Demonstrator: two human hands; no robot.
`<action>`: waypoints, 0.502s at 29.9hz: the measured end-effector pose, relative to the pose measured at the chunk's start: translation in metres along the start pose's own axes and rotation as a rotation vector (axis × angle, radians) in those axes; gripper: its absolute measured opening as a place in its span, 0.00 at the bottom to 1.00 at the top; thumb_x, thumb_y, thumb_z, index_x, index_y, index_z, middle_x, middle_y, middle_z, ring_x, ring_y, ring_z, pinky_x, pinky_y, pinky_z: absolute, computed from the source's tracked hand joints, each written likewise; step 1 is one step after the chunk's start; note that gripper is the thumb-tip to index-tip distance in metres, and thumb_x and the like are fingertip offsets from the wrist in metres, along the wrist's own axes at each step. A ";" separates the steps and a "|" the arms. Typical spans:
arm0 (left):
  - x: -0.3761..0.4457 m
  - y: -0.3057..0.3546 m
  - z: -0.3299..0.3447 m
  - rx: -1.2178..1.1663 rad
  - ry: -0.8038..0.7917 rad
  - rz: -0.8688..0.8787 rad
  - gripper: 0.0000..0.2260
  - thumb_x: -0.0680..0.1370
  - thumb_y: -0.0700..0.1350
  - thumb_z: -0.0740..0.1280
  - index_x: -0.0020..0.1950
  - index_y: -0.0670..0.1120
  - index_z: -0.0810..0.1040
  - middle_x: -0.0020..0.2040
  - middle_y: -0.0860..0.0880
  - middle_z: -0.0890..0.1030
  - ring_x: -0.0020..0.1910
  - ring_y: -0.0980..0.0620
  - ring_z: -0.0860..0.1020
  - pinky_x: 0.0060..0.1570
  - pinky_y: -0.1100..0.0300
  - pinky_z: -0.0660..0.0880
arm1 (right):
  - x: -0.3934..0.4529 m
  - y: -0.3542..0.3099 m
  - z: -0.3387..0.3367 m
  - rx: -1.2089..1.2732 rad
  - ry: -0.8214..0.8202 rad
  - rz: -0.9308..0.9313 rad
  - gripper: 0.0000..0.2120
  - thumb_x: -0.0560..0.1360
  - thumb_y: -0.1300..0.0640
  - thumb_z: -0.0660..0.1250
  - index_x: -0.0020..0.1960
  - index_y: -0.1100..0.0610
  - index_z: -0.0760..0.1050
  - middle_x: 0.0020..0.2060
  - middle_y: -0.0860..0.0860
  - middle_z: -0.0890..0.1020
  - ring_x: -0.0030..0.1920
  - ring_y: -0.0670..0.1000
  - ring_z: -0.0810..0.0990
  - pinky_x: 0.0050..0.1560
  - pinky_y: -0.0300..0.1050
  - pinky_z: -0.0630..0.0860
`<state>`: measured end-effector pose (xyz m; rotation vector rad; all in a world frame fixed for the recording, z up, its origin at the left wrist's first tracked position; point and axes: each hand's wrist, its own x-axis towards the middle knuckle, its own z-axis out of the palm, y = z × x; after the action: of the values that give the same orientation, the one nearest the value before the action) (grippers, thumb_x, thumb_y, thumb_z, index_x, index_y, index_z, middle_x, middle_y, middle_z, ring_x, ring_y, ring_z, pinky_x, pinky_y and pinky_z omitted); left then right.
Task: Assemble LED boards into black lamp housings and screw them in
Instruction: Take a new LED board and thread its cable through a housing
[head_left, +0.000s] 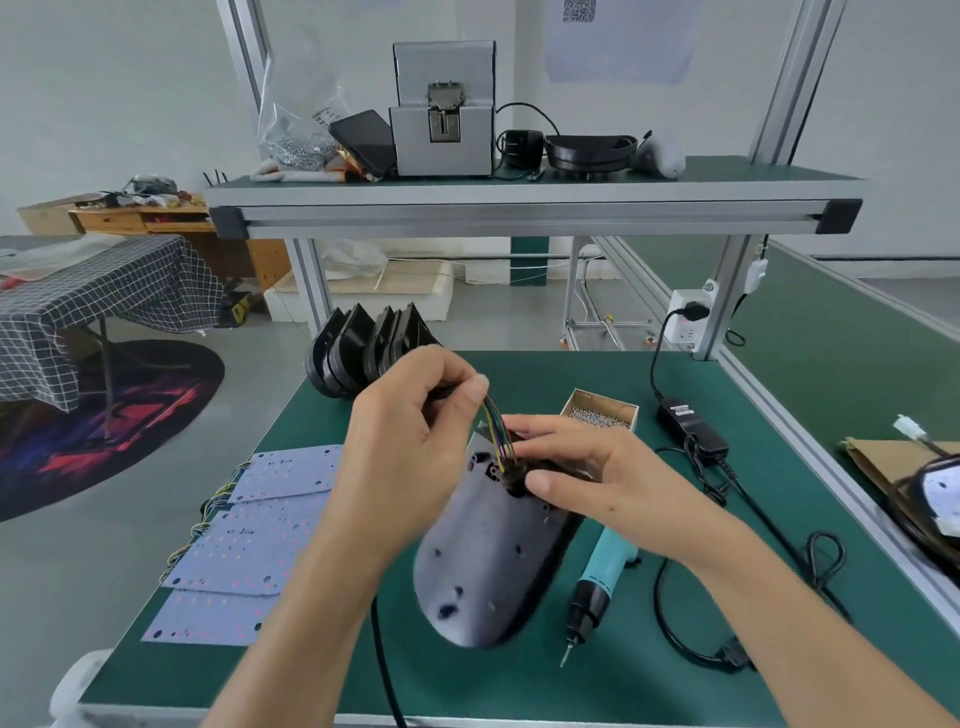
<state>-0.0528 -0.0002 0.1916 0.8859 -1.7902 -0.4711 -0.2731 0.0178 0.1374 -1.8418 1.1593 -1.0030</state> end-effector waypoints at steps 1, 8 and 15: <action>0.001 -0.002 -0.002 -0.040 -0.004 -0.011 0.08 0.83 0.42 0.68 0.44 0.47 0.77 0.32 0.54 0.73 0.30 0.58 0.67 0.33 0.71 0.64 | -0.002 -0.001 -0.004 0.033 -0.049 -0.022 0.15 0.77 0.46 0.74 0.64 0.44 0.85 0.73 0.37 0.75 0.76 0.39 0.69 0.76 0.42 0.68; 0.011 -0.014 0.006 -0.385 0.107 -0.161 0.09 0.82 0.49 0.64 0.42 0.54 0.77 0.32 0.50 0.77 0.33 0.48 0.74 0.38 0.55 0.73 | 0.002 0.004 0.003 0.660 -0.156 -0.111 0.41 0.74 0.36 0.74 0.70 0.68 0.69 0.81 0.60 0.65 0.81 0.63 0.63 0.80 0.68 0.58; 0.015 -0.026 0.004 -0.656 0.252 -0.333 0.11 0.86 0.41 0.62 0.44 0.45 0.76 0.31 0.52 0.75 0.28 0.54 0.72 0.31 0.65 0.72 | 0.015 0.005 0.045 0.930 -0.014 -0.063 0.31 0.68 0.39 0.81 0.60 0.55 0.74 0.67 0.53 0.77 0.64 0.58 0.75 0.62 0.53 0.73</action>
<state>-0.0501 -0.0287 0.1823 0.7273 -1.1418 -1.0403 -0.2313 0.0101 0.1169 -1.1248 0.4643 -1.2709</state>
